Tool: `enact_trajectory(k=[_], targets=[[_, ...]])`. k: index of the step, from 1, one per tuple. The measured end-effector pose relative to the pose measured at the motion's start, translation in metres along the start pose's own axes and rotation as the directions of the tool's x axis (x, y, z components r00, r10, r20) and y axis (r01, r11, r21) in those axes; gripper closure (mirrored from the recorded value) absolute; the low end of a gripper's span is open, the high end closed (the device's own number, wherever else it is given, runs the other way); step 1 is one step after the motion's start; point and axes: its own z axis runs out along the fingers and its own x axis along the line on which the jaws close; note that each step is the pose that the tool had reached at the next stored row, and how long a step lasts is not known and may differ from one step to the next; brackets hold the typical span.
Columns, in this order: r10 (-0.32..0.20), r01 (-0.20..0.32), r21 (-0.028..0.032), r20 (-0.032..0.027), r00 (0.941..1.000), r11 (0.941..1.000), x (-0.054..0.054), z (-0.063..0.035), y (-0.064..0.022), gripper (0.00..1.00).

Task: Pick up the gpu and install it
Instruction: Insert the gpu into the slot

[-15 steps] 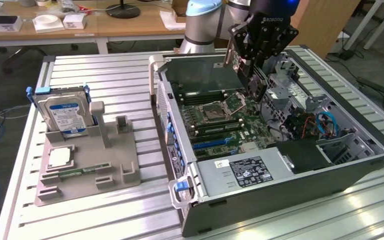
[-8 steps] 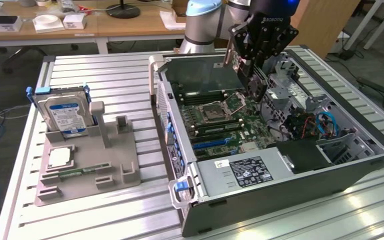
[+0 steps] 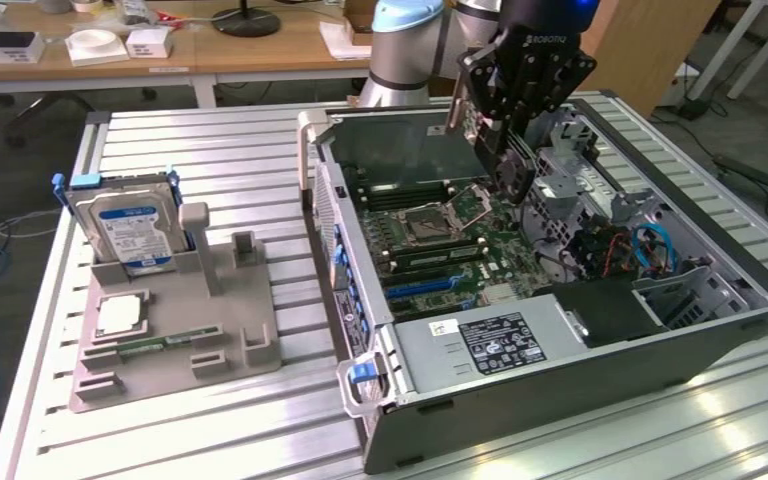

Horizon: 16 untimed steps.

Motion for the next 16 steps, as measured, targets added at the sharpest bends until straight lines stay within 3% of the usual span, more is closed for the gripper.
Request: enact_trajectory(k=[2,6,16], targets=[[-0.015,0.015,-0.0003,0.0002,0.9999,0.9999,0.0000,0.0000,0.0000,0.74],[-0.115,0.115,-0.0018,0.0019,0.9934,0.9934,0.0001,0.0000,-0.0014,0.74],[-0.188,0.188,-0.0028,0.0033,0.9821,0.9821,0.0001,0.0000,-0.0021,0.74]])
